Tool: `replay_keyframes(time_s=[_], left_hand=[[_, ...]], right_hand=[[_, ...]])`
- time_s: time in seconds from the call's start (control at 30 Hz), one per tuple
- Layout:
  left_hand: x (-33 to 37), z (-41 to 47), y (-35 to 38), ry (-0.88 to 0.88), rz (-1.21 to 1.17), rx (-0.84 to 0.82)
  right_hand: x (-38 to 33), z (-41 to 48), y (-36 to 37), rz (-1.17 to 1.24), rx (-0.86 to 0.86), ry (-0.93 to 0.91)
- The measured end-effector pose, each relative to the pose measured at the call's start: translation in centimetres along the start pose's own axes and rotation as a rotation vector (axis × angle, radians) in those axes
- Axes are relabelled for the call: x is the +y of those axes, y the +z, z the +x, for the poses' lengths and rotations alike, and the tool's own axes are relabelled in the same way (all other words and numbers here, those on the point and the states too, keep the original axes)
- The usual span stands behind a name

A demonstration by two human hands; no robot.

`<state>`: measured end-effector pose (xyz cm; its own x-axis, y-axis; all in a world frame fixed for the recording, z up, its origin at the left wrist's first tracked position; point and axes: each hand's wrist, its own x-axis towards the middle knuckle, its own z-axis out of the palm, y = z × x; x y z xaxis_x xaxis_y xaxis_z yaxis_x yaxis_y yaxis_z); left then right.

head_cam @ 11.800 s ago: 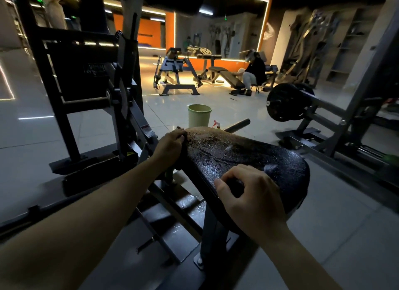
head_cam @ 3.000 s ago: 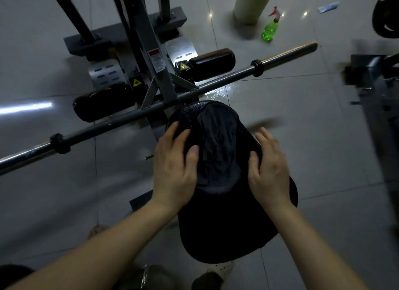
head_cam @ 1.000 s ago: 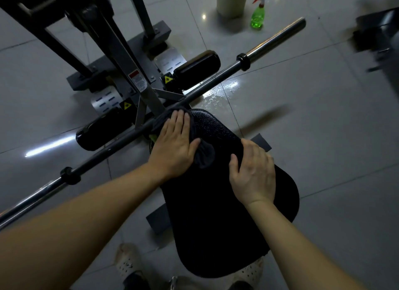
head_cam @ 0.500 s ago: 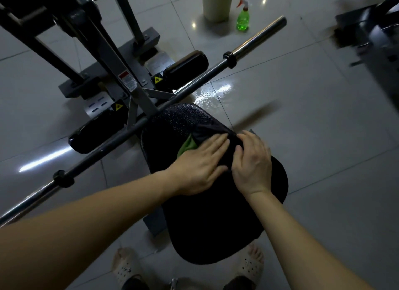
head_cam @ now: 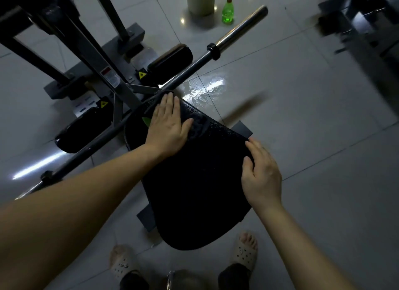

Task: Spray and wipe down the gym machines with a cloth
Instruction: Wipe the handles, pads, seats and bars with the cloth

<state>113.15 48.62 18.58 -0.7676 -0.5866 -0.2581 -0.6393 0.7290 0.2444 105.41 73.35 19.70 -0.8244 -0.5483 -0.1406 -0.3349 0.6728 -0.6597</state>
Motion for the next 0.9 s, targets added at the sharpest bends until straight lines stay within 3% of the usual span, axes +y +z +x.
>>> replay_keyframes(time_s=[0.23, 0.43, 0.5, 0.67, 0.9], left_hand=[[4.0, -3.4, 2.3, 0.218, -0.029, -0.007], [6.3, -9.0, 4.2, 0.691, 0.047, -0.057], [4.2, -7.2, 3.0, 0.661, 0.099, -0.017], [0.4, -0.7, -0.2, 0.257, 0.233, 0.005], [9.7, -4.4, 3.0, 0.266, -0.009, -0.016]], right_hand=[[-0.1, 0.3, -1.0, 0.186, 0.005, 0.109], [-0.5, 1.0, -2.9, 0.33, -0.038, 0.214], [-0.7, 1.0, -3.4, 0.342, -0.062, 0.227], [-0.3, 0.3, -3.4, 0.311, -0.127, 0.16], [0.9, 0.0, -3.9, 0.379, -0.095, 0.17]])
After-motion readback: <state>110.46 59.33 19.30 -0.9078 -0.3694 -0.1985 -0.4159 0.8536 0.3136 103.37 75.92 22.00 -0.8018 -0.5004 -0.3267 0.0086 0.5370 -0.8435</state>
